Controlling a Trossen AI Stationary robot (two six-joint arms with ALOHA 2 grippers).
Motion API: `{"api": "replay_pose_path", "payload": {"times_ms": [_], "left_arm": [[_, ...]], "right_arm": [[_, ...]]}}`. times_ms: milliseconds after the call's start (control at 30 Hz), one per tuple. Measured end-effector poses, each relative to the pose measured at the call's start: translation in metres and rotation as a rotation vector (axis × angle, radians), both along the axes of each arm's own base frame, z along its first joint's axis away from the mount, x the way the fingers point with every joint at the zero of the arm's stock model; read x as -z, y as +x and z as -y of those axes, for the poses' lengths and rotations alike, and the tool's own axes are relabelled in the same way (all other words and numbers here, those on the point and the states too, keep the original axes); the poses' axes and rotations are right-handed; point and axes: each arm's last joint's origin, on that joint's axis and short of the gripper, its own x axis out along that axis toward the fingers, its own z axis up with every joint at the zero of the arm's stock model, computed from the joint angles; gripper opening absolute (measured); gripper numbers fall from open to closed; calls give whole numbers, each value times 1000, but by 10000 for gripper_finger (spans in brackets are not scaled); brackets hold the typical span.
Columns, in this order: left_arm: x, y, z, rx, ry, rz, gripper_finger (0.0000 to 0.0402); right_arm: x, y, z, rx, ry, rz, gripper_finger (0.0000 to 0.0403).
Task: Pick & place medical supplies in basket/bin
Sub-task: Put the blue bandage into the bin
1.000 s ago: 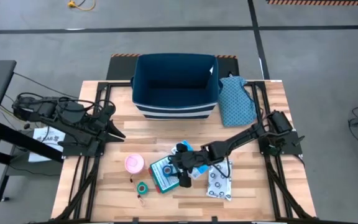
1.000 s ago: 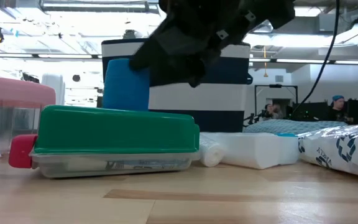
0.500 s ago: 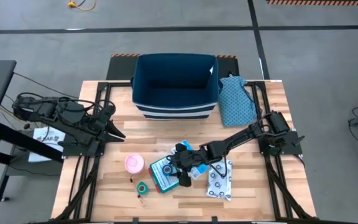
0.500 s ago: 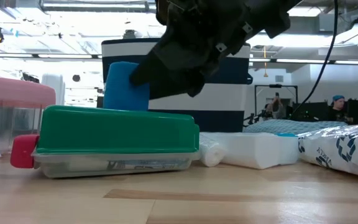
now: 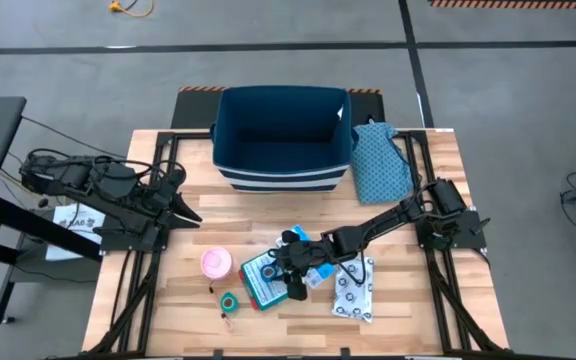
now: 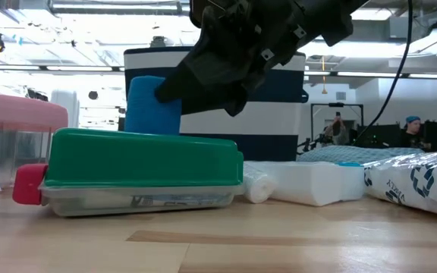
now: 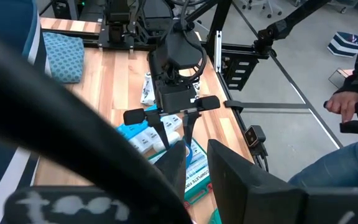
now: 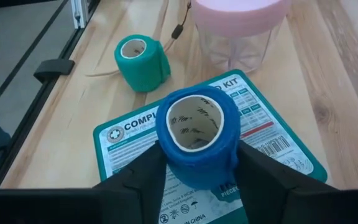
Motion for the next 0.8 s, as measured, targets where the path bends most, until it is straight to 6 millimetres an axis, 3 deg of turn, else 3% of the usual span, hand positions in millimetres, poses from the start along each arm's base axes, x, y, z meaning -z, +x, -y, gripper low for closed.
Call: {"api": "replay_pose_path", "payload": {"times_ms": [333,500,633,800], "left_arm": [[0,0,0,0,0,0,56],[0,0,0,0,0,0,56],[0,0,0,0,0,1,56],[-1,0,0,0,-2,6,56]], "right_arm": [[-1,0,0,9,13,-1,132],[-12,-2,3,9,10,19,132],[-31,-4,12,12,-2,70,131],[-68,-7,34,63,23,180,134]]}}
